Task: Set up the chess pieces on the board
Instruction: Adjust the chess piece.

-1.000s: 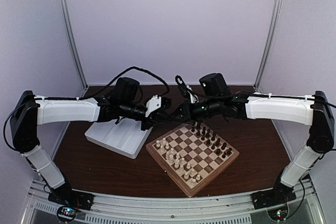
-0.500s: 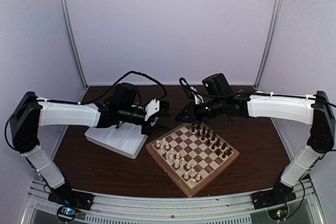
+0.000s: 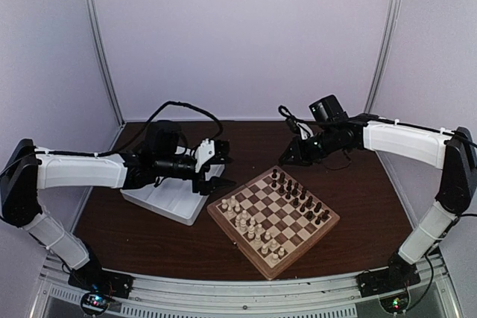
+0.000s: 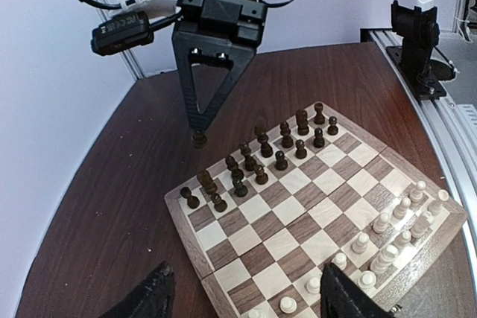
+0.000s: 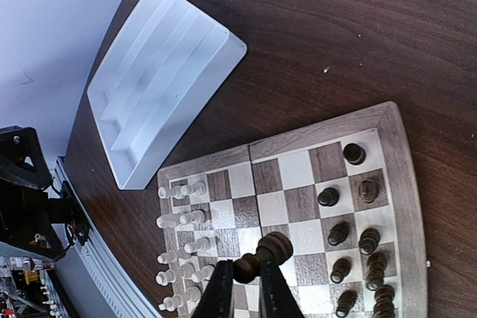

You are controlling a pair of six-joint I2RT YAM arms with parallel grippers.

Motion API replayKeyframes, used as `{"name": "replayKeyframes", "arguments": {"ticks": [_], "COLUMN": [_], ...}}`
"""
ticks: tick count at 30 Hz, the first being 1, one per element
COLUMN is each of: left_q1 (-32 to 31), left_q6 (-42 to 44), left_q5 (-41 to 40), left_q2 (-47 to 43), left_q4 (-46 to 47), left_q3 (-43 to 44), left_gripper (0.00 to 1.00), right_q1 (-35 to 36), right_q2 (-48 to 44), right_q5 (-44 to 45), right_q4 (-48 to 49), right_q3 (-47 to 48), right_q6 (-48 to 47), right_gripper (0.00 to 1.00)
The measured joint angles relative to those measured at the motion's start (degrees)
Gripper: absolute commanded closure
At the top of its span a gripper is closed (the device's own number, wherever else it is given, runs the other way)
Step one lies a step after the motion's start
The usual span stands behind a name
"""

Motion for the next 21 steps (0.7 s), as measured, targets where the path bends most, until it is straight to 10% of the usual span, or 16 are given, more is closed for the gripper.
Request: {"name": "replayKeyframes", "arguments": {"ticks": [21], "left_q1": [0.0], "left_q6": [-5.84], "left_q5": [1.4], "left_q2": [7.69], "left_q4": [6.69], "left_q3": [3.23], "left_gripper": [0.45], "right_q1": [-2.86], "right_q2": [-3.56], "right_q5": [-15.61], "right_q4": [2.86], "right_q3": [-3.52], "right_q6": [-0.31], "right_gripper": [1.0]}}
